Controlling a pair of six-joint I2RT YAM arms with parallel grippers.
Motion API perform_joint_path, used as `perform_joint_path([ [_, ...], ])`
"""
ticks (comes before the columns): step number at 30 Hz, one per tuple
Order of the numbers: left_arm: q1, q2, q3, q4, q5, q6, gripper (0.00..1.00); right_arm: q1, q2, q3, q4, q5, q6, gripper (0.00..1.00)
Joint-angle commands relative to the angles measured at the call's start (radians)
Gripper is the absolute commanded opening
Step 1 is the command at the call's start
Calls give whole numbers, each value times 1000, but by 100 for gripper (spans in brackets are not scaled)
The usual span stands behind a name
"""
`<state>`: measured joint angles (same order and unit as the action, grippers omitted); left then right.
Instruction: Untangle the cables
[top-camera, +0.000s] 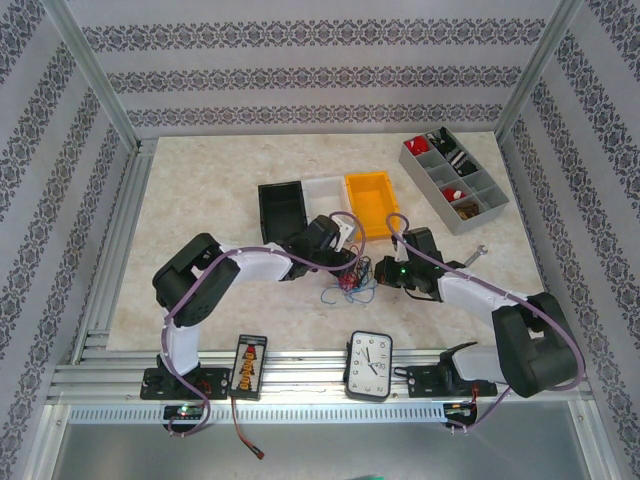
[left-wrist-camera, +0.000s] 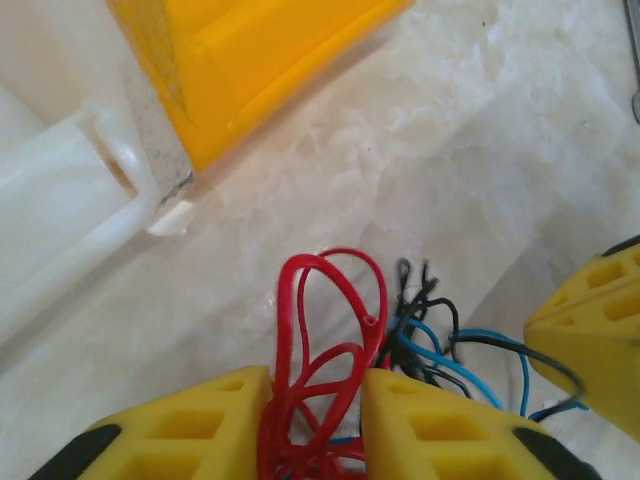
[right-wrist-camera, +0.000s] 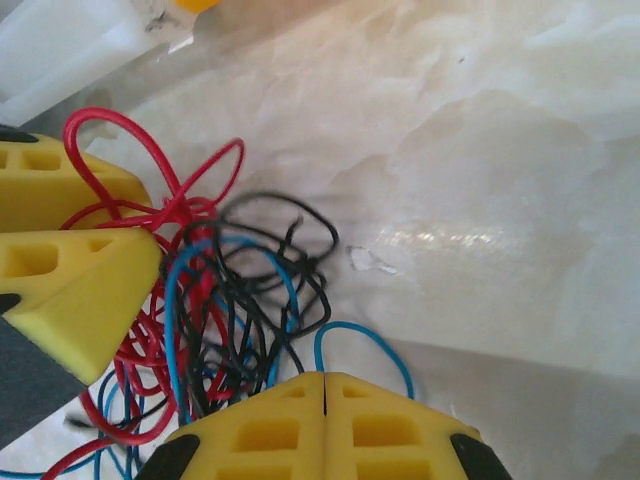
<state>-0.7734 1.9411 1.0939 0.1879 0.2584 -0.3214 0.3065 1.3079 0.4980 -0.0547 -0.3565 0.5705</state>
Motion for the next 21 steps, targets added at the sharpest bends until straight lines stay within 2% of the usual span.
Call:
perform_joint_path([
  [1,-12,37,45,-55,-67,-28,13,-31,-39,-9,10,44,50,0],
  [2,-12,43,55,-78,-113,-39,9,-40,-50,-10,9,63,64,0],
  [3,-11,50,64,-104,-168,-51,0,-56,-69,-11,2,87,80,0],
  [10,-9,24,64,-234,-387,-74,0,-238,-212,-19,-114,227,170,0],
  [16,3,-45,-17,-239,-436,-97,0,-431,-294,-16,-218,291,208,0],
  [21,21,-103,-96,-247,-444,-88,0,-571,-310,-7,-231,273,245,0],
])
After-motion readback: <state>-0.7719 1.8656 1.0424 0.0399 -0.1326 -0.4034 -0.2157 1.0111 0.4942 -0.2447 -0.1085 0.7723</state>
